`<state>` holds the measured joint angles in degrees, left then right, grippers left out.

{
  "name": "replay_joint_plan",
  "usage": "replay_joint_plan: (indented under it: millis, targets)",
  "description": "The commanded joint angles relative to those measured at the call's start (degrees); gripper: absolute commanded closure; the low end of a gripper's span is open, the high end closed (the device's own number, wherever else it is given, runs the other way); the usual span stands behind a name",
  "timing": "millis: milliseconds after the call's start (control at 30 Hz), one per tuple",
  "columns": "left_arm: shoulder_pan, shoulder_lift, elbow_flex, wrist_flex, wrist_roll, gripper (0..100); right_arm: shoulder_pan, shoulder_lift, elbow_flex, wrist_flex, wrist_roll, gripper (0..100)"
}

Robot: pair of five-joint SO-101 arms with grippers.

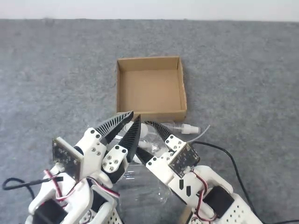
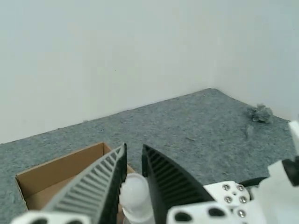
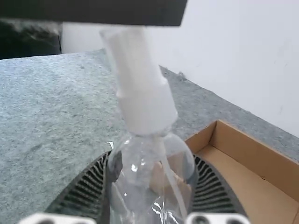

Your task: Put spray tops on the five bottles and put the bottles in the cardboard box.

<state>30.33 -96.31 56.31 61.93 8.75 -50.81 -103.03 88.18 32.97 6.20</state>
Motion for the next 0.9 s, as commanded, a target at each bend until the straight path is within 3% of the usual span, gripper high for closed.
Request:
replay_joint_plan:
  millis: [0,233,367,867]
  targets:
    - [1.1,0.3,-0.2,0.2,-0.7,96,0.7,-0.9,-1.2,-0.8,4.0,90.8]
    - [1.3,-0.2,-4.5,0.9,-4.1,90,0.7,-0.9,-0.4,-1.0,5.6,90.8]
    - [-3.2,-0.2,-7.7,1.3,-4.0,82,0.7,-0.9,-0.4,-0.9,5.6,90.8]
    - [-21.1,-0.3,-10.9,1.5,-4.0,82,0.8,-0.9,-0.4,-0.9,5.3,90.8]
